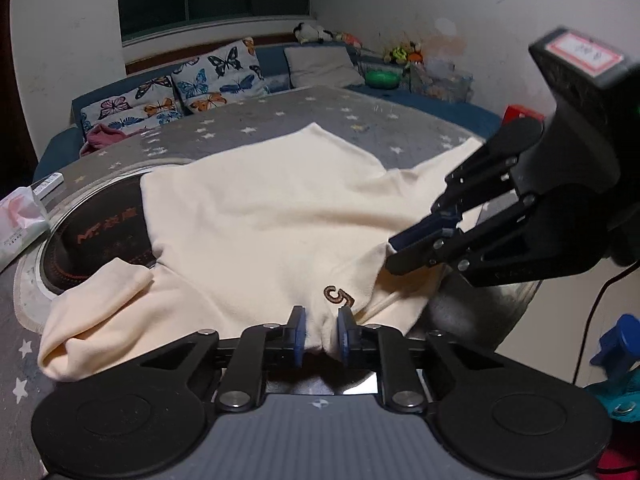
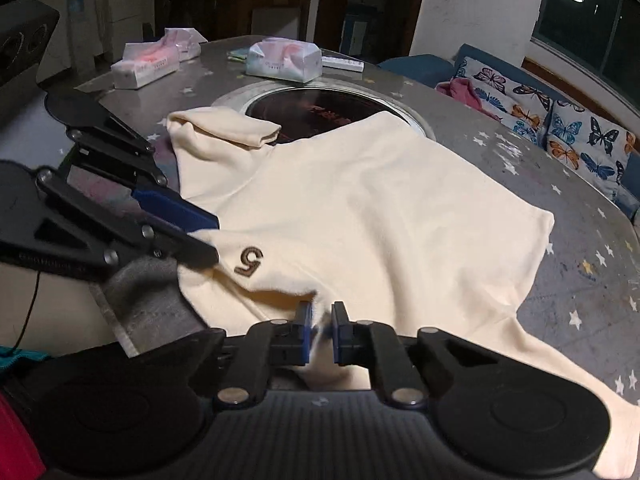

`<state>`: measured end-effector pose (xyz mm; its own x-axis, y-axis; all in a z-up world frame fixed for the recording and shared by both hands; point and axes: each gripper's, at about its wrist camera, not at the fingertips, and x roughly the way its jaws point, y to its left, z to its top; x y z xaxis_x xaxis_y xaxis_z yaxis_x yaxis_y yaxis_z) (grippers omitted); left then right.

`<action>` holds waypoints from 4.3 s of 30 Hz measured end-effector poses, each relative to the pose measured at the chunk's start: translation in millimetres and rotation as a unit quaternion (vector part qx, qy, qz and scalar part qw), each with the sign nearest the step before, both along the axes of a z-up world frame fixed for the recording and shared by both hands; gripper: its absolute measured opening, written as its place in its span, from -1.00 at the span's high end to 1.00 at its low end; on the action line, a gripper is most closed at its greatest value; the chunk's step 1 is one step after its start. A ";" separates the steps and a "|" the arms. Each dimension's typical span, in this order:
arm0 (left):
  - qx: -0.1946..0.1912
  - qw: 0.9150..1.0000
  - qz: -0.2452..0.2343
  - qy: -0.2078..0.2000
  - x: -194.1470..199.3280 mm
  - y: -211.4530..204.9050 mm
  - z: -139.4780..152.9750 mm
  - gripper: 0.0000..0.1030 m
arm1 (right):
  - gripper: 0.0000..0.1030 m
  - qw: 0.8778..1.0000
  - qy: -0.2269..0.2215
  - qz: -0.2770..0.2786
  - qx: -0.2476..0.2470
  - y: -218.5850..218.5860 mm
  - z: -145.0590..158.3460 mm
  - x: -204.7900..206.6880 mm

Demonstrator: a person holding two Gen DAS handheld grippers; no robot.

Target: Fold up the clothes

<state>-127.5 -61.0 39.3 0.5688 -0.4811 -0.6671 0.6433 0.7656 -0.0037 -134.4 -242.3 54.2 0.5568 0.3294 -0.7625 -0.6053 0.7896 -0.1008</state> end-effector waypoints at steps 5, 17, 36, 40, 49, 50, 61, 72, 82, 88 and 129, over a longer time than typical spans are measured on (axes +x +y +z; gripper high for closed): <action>0.009 1.000 -0.016 0.015 -0.2 1.0 -4.6 0.57 | 0.86 0.999 0.024 0.034 -0.007 0.9 0.5 -16.7; -0.024 0.999 0.024 0.015 58.6 -15.2 2.6 0.45 | 0.68 1.000 -0.013 0.001 0.027 -29.5 29.1 13.2; -0.040 0.992 0.112 0.038 92.2 30.9 -12.3 0.26 | 0.49 0.984 -0.007 -0.167 0.057 -81.1 -7.7 140.1; -0.041 0.988 0.142 0.049 96.6 58.2 -15.3 0.26 | 0.36 0.982 -0.004 -0.181 0.060 -78.2 -15.0 162.8; -0.017 0.971 0.240 -0.006 91.5 112.0 -13.5 0.26 | 0.14 0.980 -0.007 -0.192 0.046 -71.1 -26.2 170.5; -0.006 0.965 0.263 -0.019 90.0 116.7 -13.8 0.26 | 0.08 0.980 -0.008 -0.194 0.044 -70.9 -26.2 170.3; 0.001 0.892 0.450 -0.032 68.2 182.5 -10.4 0.14 | -0.03 0.980 -0.011 -0.199 0.030 -67.5 -26.5 171.3; 0.009 0.931 0.364 -0.020 103.0 147.4 -23.0 0.09 | -0.15 0.976 -0.019 -0.215 0.038 -70.0 -29.9 179.4; 0.008 0.914 0.406 -0.007 103.7 167.8 -16.1 0.02 | -0.29 0.974 -0.025 -0.221 0.042 -72.3 -31.0 206.1; -0.069 0.953 0.293 -0.016 99.4 109.5 12.3 0.02 | -0.28 0.978 -0.038 -0.203 0.033 -69.7 -16.4 188.1; -0.022 0.998 0.057 -0.024 52.6 -71.8 15.5 0.04 | 0.29 0.897 -0.055 -0.438 0.038 -249.1 -23.4 0.7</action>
<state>-74.9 -132.8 54.9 0.6518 -0.4395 -0.6181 0.5522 0.8336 -0.0104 -133.6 -491.4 30.8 0.6982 -0.2216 -0.6808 0.2599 0.9645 -0.0474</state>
